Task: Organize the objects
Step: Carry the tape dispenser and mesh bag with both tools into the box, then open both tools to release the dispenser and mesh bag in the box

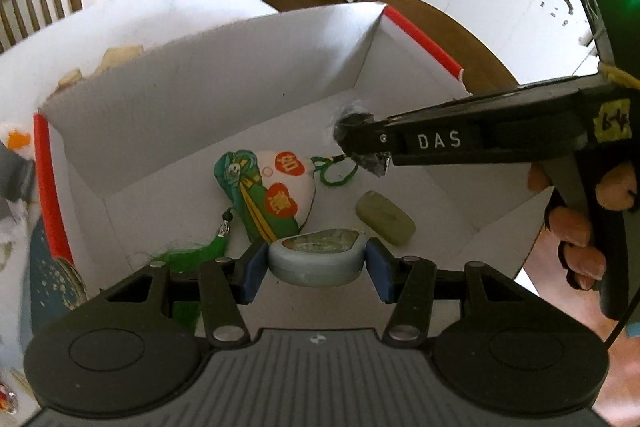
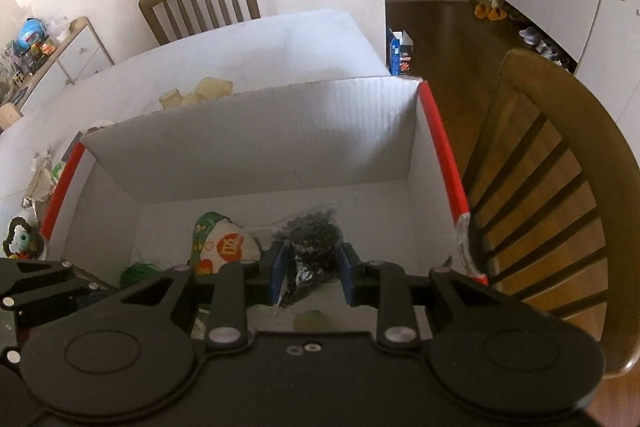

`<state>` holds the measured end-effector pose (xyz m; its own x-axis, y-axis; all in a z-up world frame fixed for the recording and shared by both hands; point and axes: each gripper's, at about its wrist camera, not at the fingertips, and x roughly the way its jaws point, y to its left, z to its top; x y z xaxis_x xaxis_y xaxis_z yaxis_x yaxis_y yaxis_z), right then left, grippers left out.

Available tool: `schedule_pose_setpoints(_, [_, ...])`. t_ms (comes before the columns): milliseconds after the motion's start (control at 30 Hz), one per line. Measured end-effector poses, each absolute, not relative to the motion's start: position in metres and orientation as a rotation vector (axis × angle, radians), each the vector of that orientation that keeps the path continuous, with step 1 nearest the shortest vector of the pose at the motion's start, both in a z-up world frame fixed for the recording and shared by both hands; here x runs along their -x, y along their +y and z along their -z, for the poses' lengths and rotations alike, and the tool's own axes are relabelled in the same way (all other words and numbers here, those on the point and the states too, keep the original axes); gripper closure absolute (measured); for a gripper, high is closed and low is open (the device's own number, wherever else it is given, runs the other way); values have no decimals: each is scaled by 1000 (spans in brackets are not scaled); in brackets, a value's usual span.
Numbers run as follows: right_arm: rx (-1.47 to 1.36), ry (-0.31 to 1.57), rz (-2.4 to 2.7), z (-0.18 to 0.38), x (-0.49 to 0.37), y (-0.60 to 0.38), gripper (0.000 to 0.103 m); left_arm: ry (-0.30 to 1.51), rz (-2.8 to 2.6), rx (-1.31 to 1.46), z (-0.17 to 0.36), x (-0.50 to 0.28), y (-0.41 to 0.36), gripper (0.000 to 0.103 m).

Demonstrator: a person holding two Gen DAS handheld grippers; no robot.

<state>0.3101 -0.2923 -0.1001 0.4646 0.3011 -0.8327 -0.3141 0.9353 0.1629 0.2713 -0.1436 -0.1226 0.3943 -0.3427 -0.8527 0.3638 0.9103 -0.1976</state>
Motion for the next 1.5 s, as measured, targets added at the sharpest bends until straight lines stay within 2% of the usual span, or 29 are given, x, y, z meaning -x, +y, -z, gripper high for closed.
schedule_pose_setpoints(500, [45, 1134, -355, 116, -310, -288, 75, 1231, 374, -68, 145, -283, -155, 50])
schedule_pose_setpoints(733, [41, 1141, -354, 115, -309, -293, 73, 1244, 349, -75, 144, -282, -157, 51])
schedule_pose_setpoints(867, [44, 1146, -355, 116, -310, -292, 70, 1233, 348, -48, 142, -278, -152, 44])
schedule_pose_setpoints(1033, [39, 1135, -368, 111, -306, -294, 64, 1200, 351, -22, 135, -272, -146, 43])
schedule_pose_setpoints(1200, [32, 1104, -368, 99, -297, -298, 53, 1156, 356, -1, 124, -264, -142, 43])
schedule_pose_setpoints(1500, [13, 1043, -390, 73, -275, -302, 44, 1035, 378, 4, 92, -236, -130, 43])
